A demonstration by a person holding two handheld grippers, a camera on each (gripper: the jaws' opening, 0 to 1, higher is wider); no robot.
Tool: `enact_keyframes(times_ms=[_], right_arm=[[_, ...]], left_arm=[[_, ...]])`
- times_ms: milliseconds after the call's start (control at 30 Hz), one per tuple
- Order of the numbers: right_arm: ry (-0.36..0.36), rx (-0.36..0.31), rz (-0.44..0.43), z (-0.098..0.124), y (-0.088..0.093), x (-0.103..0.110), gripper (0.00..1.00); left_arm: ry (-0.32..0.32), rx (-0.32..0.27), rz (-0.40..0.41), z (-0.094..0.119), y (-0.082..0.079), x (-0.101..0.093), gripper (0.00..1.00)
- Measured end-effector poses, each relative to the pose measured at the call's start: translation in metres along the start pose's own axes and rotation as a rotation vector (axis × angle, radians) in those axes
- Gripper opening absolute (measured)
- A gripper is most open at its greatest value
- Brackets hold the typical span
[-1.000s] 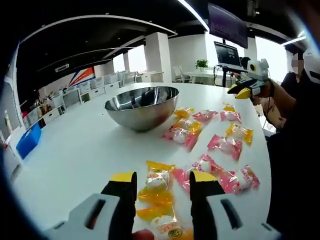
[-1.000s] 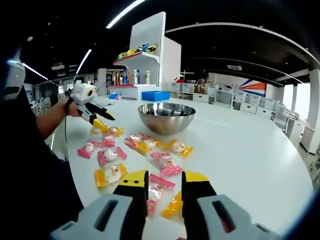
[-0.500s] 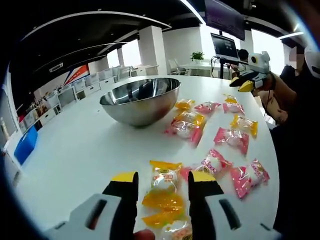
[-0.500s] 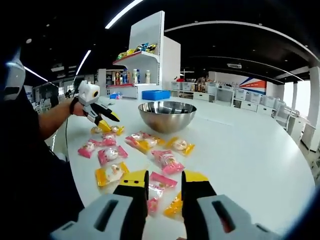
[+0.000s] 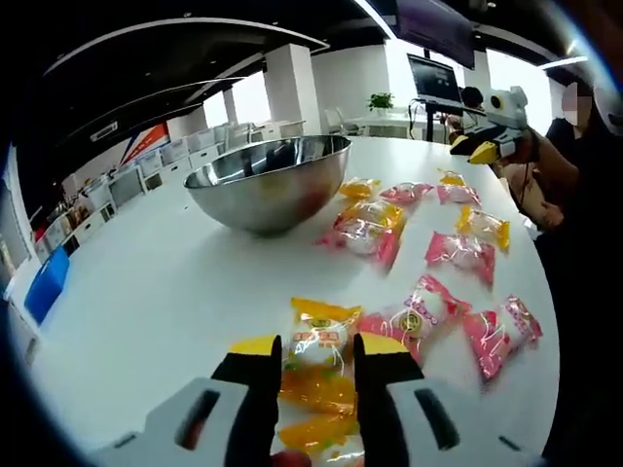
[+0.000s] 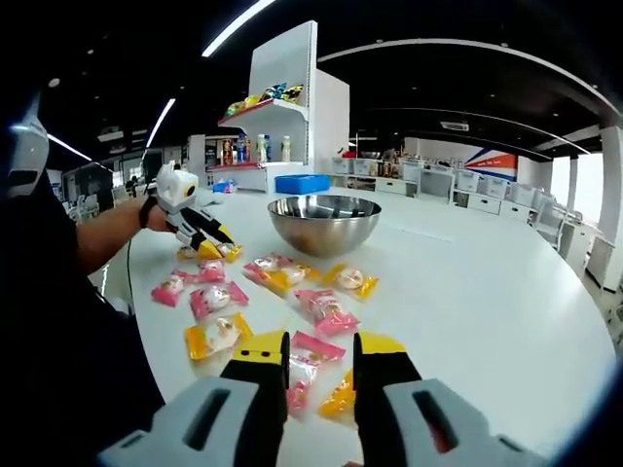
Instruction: Pick up the marshmallows scattered on the table and place them into the bowl on the table
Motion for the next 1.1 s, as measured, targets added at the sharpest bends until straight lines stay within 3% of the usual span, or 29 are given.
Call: enact_keyframes(times_ms=[233,567,1100], right_arm=[[-0.002,-0.002,0.0,0.0,0.0,0.001,0.26],[0.001,-0.002,0.001,0.001,0.0,0.001,0.26],[0.0,0.006,0.001,0.006,0.002,0.003,0.25]], left_arm=[[0.004,-0.013,-0.019,0.0,-0.003,-0.003,0.24],[0.007,-0.038,-0.017,0.004,-0.01,-0.006,0.23],[0.041,-0.11,-0.006,0.005,-0.048,-0.01,0.23]])
Point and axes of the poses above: the point that each gripper's makers call its tool centre point, and the gripper's own axes: z roughly backward along the fingers, x roughly to its left, y roughly out of its underside, the point moved 8 cm from there along z, roughly backward along the fingers, and after that the axes turned 13 degrees about -y, right-handed, at the moved point
